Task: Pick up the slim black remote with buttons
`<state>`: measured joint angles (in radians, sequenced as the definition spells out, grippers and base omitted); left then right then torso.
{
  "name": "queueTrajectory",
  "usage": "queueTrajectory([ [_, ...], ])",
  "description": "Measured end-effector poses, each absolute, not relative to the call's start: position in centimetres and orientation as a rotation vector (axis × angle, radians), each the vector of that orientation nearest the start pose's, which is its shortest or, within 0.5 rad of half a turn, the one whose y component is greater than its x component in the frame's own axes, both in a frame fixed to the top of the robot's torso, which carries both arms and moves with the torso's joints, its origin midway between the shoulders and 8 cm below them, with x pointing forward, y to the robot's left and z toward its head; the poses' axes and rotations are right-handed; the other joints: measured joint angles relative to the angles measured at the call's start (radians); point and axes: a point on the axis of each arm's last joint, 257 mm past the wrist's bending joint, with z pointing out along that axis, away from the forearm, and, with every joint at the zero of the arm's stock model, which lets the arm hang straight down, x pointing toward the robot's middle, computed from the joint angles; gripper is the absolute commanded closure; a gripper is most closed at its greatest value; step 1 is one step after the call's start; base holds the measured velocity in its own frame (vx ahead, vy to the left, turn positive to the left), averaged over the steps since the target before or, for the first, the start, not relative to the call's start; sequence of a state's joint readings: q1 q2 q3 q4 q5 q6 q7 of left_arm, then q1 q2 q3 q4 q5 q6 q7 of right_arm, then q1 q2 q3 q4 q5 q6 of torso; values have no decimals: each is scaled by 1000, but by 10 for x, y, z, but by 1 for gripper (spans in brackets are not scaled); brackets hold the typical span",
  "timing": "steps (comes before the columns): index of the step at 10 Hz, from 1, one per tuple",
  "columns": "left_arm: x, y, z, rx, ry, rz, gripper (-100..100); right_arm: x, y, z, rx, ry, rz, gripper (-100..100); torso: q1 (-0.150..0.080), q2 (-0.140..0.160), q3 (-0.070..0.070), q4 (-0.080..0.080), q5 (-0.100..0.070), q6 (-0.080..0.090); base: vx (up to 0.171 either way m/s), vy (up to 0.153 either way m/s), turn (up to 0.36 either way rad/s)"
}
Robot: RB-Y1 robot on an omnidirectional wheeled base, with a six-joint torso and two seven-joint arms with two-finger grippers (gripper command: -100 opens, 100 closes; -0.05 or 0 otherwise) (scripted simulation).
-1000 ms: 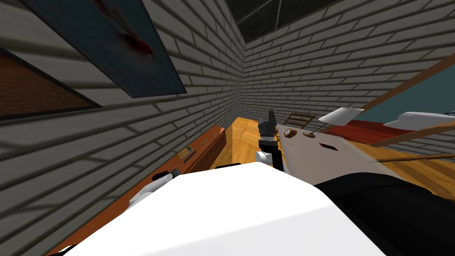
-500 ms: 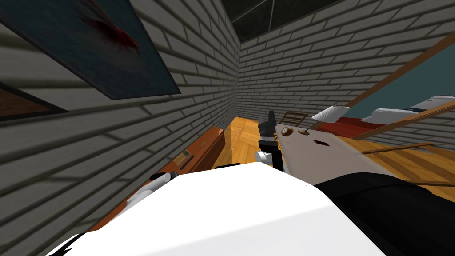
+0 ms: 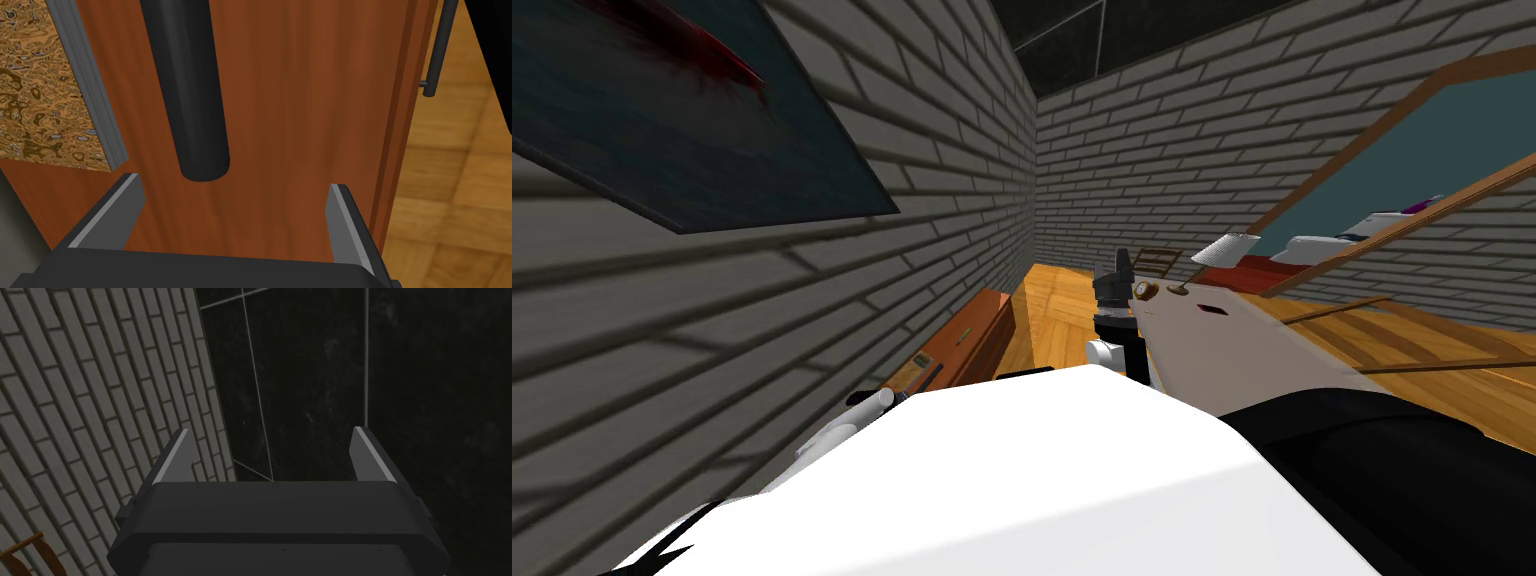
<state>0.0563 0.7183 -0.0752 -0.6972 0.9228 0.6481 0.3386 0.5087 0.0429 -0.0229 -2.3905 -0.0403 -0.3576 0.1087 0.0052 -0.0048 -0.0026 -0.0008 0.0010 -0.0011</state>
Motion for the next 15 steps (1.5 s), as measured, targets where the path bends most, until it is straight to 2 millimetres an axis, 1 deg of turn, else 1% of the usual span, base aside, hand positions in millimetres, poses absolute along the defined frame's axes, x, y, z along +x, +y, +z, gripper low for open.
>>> queueTrajectory([
  [4, 159, 569, -566, -2907, 800, -45, -100, 341, -296, 44, 700, 609, 1194, 0, 0, -1, 0, 0, 0, -1, 78, 77, -128],
  [6, 155, 565, -569, -2935, 779, -32, -100, 341, -296, 44, 700, 609, 1194, 0, -3, 3, 1, 0, -1, -1, 14, 19, -35],
  [7, 155, 565, -569, -2937, 779, -30, 0, 341, -296, 44, 700, 609, 1194, 0, -4, 4, 2, 1, -1, -1, 0, 0, 0],
  [8, 155, 565, -569, -2936, 779, -30, -100, 341, -296, 44, 700, 609, 1194, 0, -5, 4, 2, 1, -1, -1, -46, 29, -130],
  [12, 154, 560, -577, -2969, 633, -25, -100, 341, -296, 44, 700, 609, 1194, 0, 1, 16, 9, 3, 0, -1, -153, 78, -332],
  [15, 153, 554, -585, -2994, 500, -18, -100, 341, -296, 44, 700, 609, 1194, 0, 0, 14, 8, 3, 0, -1, -153, 69, -293],
])
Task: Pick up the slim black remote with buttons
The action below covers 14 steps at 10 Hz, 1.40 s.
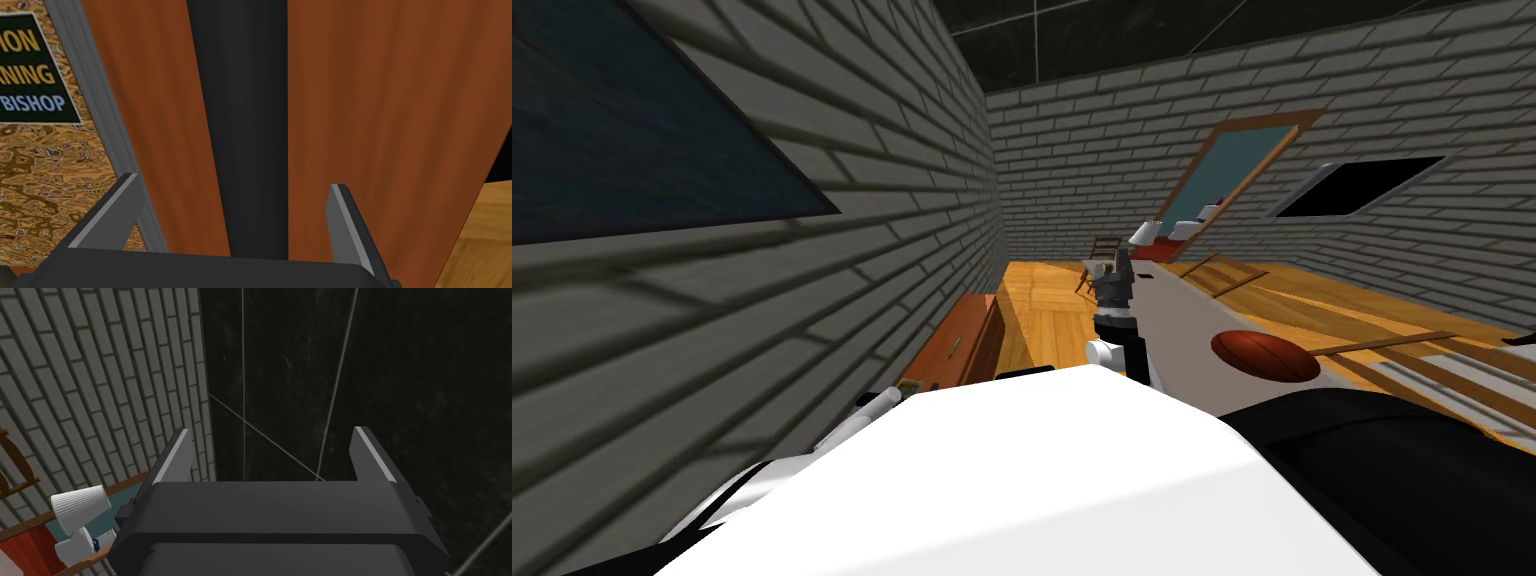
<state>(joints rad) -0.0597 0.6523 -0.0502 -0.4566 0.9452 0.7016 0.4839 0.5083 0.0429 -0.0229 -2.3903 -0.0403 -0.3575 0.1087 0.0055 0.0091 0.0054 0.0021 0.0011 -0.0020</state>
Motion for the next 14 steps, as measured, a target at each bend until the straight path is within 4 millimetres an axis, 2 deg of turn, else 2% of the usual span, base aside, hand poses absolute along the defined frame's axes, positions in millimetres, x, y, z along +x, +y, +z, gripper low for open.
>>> queueTrajectory([
  [3, 151, 547, -592, -3014, 371, -9, -100, 341, -296, 44, 700, 609, 1194, 0, -2, 2, 1, 0, 0, 0, -149, 28, -192],
  [4, 151, 547, -593, -3014, 365, -10, 100, 341, -296, 44, 700, 609, 1194, 0, -2, -4, -2, -1, -1, -1, -14, 2, 10],
  [8, 149, 544, -594, -3021, 362, -6, 100, 341, -296, 44, 700, 609, 1194, 0, 3, -12, -7, -3, 1, -1, -3, -3, 0],
  [9, 149, 544, -594, -3021, 362, -6, 0, 341, -296, 44, 700, 609, 1194, 0, 3, -12, -7, -3, 1, 0, 0, 0, 0],
  [10, 149, 544, -594, -3021, 362, -6, 100, 341, -296, 44, 700, 609, 1194, 0, 4, -12, -7, -3, 1, 0, 144, -24, 286],
  [12, 151, 552, -588, -3004, 435, -15, 100, 341, -296, 44, 700, 609, 1193, 0, 1, -24, -14, -5, 0, -2, 212, -50, 404],
  [14, 152, 557, -582, -2987, 525, -20, 100, 341, -296, 44, 700, 609, 1193, 0, -2, -25, -14, -5, 0, 0, 162, -81, 299],
])
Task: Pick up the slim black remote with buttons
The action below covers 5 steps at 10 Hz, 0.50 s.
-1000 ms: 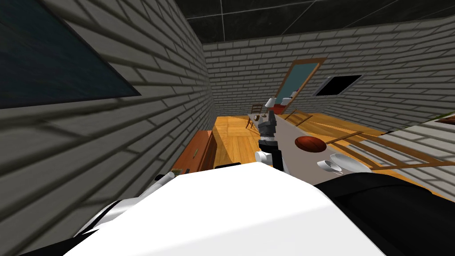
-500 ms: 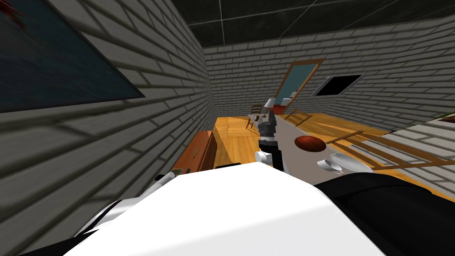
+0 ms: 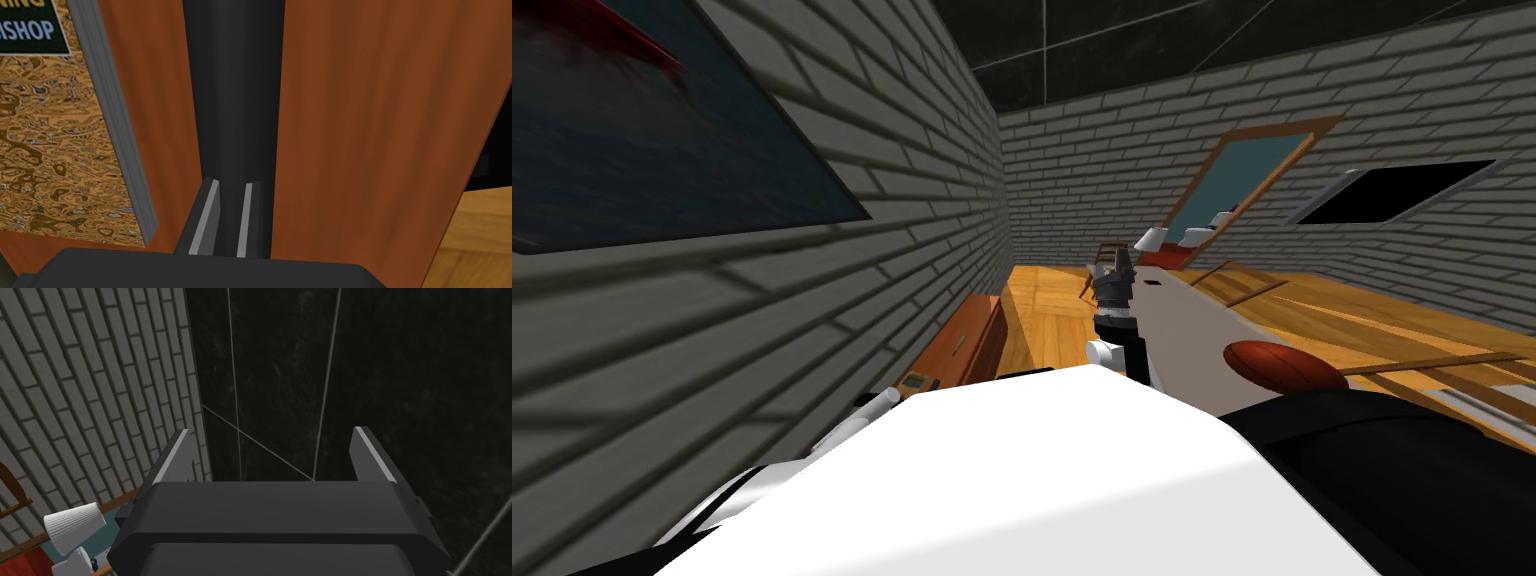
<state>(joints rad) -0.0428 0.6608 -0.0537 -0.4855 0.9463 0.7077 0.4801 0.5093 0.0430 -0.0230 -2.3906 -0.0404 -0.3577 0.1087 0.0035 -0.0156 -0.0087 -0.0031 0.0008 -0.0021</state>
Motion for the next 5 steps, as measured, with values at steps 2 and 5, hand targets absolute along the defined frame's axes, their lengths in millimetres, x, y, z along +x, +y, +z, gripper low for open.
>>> queueTrajectory([
  [2, 154, 560, -577, -2972, 614, -26, 100, 341, -296, 44, 700, 609, 1193, 0, 2, 2, 1, 0, 0, 0, 126, -47, 179],
  [5, 156, 563, -573, -2953, 704, -31, 100, 341, -296, 44, 700, 609, 1193, 0, 3, 3, 2, 0, 0, -1, 122, -54, 277],
])
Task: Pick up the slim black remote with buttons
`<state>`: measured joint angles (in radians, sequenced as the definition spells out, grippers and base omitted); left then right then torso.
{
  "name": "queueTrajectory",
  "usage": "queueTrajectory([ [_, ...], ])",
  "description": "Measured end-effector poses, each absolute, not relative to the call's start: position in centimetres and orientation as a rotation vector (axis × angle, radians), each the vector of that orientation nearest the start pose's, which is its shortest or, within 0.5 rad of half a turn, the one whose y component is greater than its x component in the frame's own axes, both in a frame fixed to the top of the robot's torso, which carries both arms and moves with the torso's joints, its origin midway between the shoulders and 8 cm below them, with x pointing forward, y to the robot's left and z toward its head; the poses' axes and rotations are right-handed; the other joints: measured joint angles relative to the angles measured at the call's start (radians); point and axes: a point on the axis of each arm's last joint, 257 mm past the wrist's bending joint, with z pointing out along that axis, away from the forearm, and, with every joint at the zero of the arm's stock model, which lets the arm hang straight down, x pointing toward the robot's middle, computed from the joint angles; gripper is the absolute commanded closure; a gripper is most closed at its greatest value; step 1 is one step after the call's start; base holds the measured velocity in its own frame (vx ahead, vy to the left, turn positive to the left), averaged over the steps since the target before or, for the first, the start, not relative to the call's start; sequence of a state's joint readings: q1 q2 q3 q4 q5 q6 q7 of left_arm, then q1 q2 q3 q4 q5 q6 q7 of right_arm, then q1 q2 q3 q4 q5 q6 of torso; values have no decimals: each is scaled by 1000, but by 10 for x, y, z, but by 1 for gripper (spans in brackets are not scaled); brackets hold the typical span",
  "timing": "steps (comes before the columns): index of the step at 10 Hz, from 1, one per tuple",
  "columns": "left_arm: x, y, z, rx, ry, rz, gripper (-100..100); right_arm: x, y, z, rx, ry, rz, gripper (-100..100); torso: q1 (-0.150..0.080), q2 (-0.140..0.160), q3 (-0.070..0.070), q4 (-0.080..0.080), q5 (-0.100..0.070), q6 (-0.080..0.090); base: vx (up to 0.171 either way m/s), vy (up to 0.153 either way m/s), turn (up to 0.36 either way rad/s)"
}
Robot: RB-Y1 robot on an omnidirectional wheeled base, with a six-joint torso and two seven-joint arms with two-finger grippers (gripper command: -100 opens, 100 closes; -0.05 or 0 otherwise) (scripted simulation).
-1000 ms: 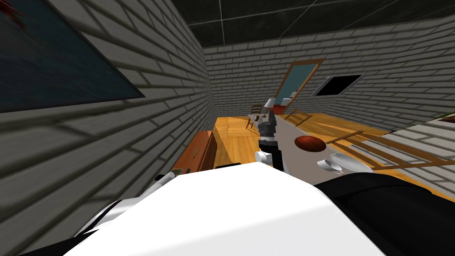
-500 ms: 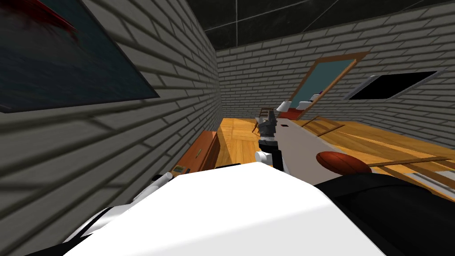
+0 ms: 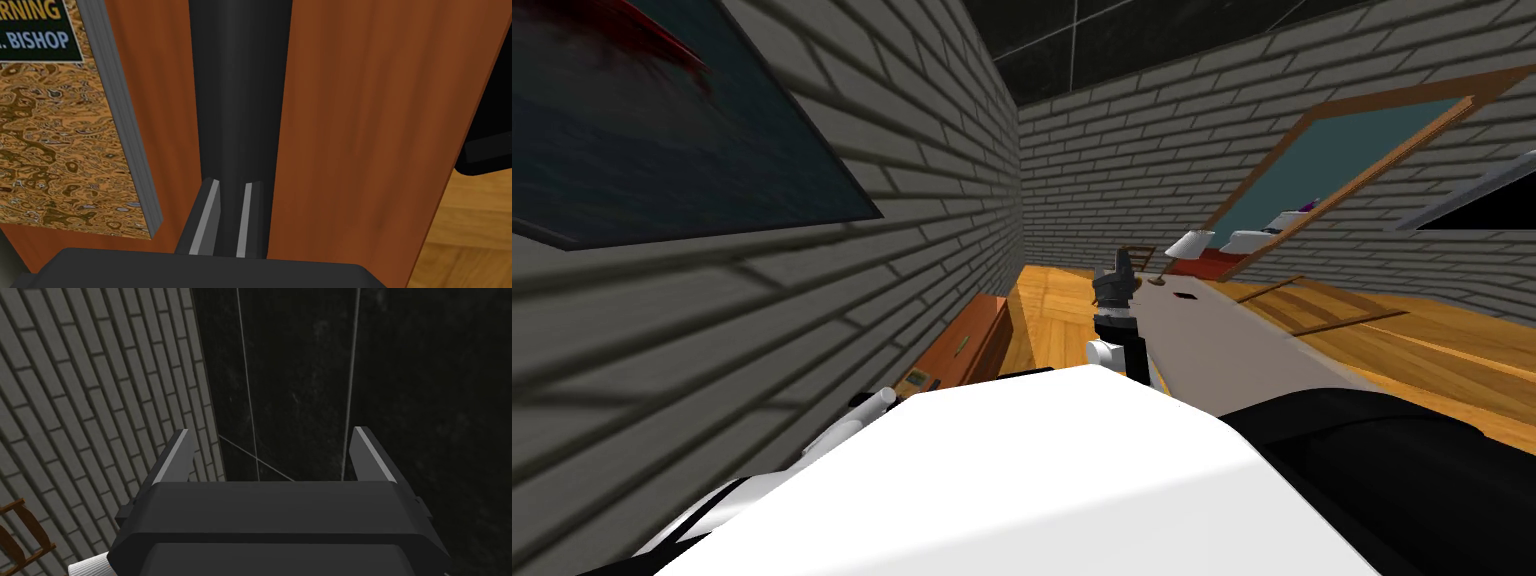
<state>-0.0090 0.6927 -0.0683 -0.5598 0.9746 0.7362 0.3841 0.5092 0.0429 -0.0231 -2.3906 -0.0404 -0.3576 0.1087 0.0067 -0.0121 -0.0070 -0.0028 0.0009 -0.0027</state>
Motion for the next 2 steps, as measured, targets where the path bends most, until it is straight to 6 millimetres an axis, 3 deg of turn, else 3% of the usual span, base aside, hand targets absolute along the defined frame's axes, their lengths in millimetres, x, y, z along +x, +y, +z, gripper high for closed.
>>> queueTrajectory([
  [1, 156, 565, -570, -2943, 747, -31, 100, 341, -296, 44, 700, 609, 1193, 0, -1, 0, 0, 0, 0, 0, 52, -38, 72],
  [2, 154, 565, -570, -2941, 757, -26, 0, 341, -296, 44, 700, 609, 1194, 0, 1, 3, 2, 1, 0, 2, 9, -8, -10],
])
